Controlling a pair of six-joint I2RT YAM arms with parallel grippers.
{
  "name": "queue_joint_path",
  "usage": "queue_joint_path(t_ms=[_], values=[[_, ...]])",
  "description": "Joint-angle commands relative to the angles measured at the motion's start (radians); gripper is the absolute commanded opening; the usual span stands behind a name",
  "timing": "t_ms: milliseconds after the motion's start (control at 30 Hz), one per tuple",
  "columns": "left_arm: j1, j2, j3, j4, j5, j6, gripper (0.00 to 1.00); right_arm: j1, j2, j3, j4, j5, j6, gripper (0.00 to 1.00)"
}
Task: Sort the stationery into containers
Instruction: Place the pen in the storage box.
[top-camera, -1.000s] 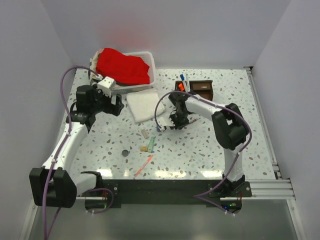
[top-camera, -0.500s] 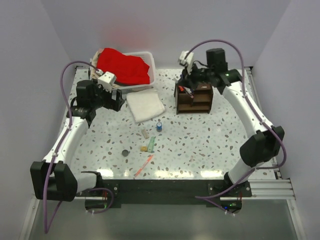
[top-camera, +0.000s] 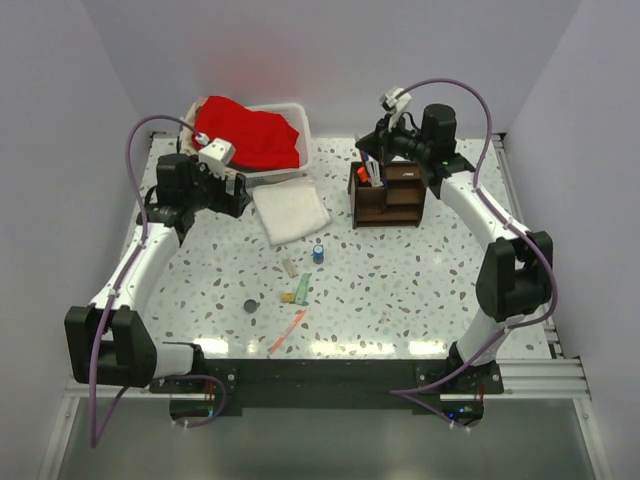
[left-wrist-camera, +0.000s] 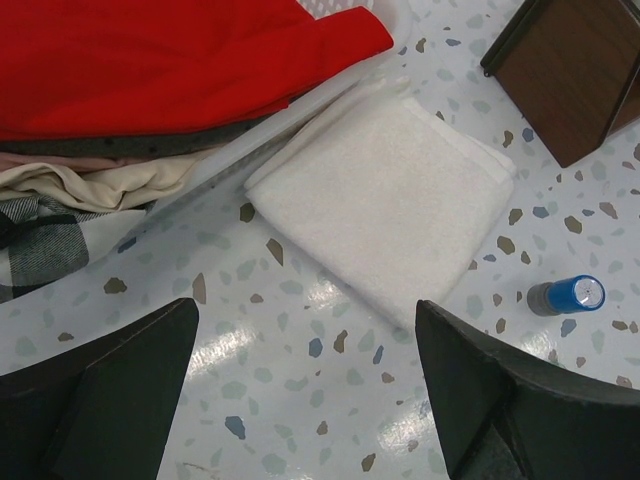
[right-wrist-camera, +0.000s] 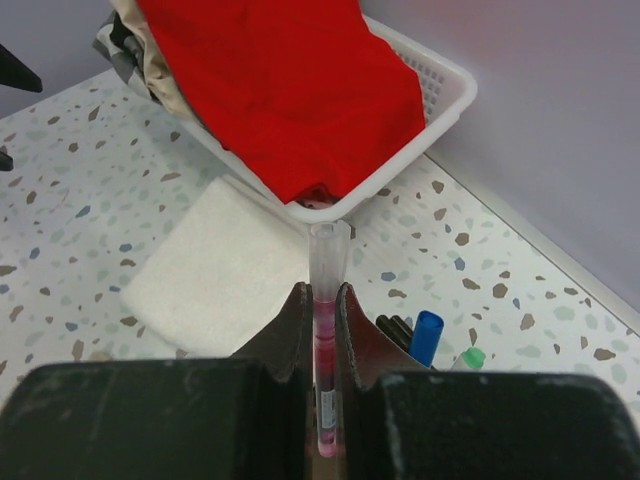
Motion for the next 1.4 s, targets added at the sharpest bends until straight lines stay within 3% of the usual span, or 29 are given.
queue_joint_path(t_ms=[0, 500, 1067, 1267, 1367], values=[[0.007, 0.010, 0.055, 0.010, -0.007, 0.018, 0.94, -0.006, 0.002, 0.000, 0.181, 0.017, 0.029, 0.00], [0.007, 0.064, 0.076, 0.009, -0.019, 0.032, 0.94, -0.008, 0.111, 0.019, 0.225, 0.033, 0.000, 0.00], [0.003, 0.105, 0.082, 0.041, -0.015, 0.031, 0.94, -0.008, 0.065, -0.113, 0.194, 0.043, -0.143, 0.00], [0.001, 0.101, 0.082, 0.040, -0.007, 0.026, 0.94, -0.008, 0.004, -0.165, 0.170, 0.073, -0.167, 0.11], [-0.001, 0.098, 0.078, 0.047, -0.001, 0.022, 0.94, -0.008, -0.039, -0.190, 0.165, 0.091, -0.182, 0.31]])
